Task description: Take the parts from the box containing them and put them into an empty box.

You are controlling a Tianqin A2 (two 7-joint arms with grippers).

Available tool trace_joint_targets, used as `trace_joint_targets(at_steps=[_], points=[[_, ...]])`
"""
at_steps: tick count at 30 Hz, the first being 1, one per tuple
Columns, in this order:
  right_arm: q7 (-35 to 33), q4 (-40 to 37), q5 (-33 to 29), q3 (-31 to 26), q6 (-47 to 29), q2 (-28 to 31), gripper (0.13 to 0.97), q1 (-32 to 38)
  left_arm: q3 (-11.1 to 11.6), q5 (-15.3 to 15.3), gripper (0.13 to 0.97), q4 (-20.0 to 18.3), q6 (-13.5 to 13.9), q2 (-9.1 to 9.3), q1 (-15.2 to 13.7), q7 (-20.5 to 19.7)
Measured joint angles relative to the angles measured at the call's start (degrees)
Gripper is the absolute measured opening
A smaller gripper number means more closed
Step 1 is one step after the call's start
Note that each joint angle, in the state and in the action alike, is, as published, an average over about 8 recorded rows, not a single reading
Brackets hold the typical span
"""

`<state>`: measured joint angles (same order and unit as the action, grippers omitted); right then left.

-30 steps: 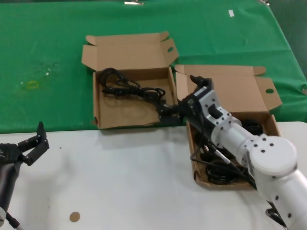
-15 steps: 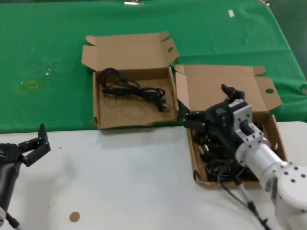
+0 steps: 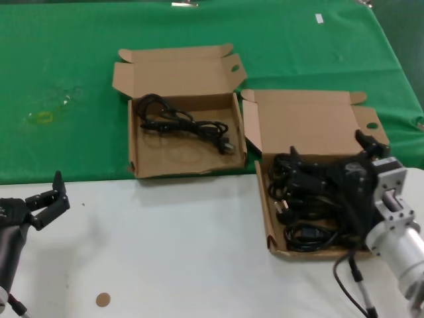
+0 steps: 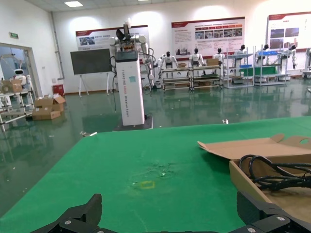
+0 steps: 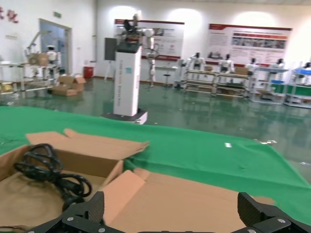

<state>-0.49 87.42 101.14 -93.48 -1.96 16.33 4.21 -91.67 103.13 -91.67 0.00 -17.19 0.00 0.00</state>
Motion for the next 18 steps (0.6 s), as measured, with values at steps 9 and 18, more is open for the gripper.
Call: trace_joint_targets(at_steps=[9, 18], points=[[0.2, 2.0, 0.9, 0.8, 0.9, 0.4, 0.966, -2.0, 0.0, 0.0, 0.966, 0.0, 0.0, 0.0, 0.0, 0.0], [0.2, 2.0, 0.9, 0.9, 0.9, 0.4, 0.966, -2.0, 0.0, 0.0, 0.966, 0.0, 0.0, 0.0, 0.0, 0.0]])
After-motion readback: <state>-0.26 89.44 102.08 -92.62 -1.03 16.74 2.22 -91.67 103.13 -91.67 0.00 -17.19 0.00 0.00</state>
